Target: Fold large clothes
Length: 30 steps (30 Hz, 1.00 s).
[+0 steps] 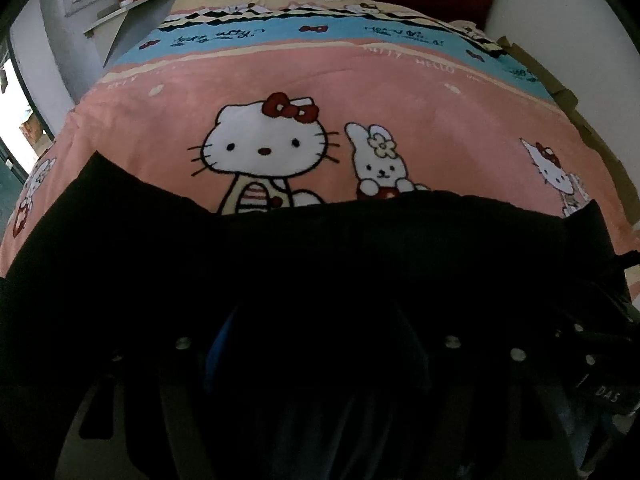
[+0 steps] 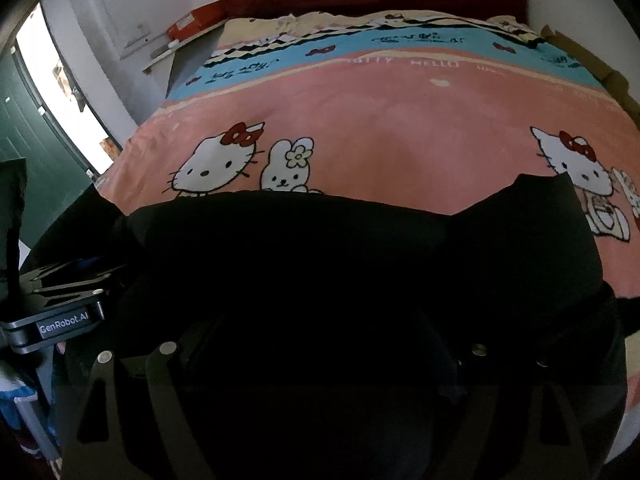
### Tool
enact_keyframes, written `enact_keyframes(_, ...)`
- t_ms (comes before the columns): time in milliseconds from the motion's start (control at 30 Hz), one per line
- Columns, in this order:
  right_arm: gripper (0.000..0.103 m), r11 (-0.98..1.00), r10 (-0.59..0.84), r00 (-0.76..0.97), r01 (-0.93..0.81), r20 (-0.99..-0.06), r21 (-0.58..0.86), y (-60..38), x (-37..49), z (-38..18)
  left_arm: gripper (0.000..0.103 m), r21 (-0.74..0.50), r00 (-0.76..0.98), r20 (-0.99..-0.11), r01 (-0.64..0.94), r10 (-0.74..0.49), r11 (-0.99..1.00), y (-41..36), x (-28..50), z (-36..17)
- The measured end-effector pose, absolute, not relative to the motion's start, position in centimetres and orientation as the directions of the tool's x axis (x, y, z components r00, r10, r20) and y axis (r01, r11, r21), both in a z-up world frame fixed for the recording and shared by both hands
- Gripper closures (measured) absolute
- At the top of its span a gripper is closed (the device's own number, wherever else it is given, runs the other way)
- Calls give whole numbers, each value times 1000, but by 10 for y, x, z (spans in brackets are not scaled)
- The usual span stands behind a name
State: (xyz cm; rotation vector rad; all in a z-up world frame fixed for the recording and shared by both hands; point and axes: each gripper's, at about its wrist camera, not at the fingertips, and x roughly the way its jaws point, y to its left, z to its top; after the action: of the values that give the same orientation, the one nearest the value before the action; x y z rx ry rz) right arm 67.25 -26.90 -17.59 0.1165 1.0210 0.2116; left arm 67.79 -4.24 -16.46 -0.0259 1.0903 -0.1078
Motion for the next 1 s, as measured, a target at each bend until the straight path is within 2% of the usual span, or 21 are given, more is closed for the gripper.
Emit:
enact_keyframes(333, 18, 973, 231, 517, -109, -824, 204, -269, 673, -189, 31, -21, 483, -874, 73, -53, 997, -49, 674, -172)
enact_keyframes(433, 18, 973, 231, 499, -111, -835, 202, -269, 672, -183, 32, -31, 486, -871, 81, -67, 996, -43, 666, -155)
enact_keyframes(533, 18, 966, 255, 531, -116, -808, 229, -282, 657, -164, 32, -63, 513, -852, 89, -100, 994, -25, 652, -133)
enact_keyframes(633, 18, 971, 234, 569, -100, -788, 217, -297, 642, -147, 32, -18, 528, -848, 52, -43, 998, 3, 649, -121)
enact_keyframes(733, 18, 980, 196, 549, -78, -813, 183, -317, 637, -147, 32, -31, 503, -864, -24, -14, 999, 35, 654, -131)
enact_keyframes(833, 18, 973, 221, 518, -52, -826, 227, -331, 639, -161, 32, -105, 479, -876, -61, -63, 993, 50, 657, -154)
enact_keyframes(1000, 15, 961, 247, 515, -20, -821, 276, -335, 647, -188, 28, -78, 506, -862, -74, -30, 994, 41, 657, -173)
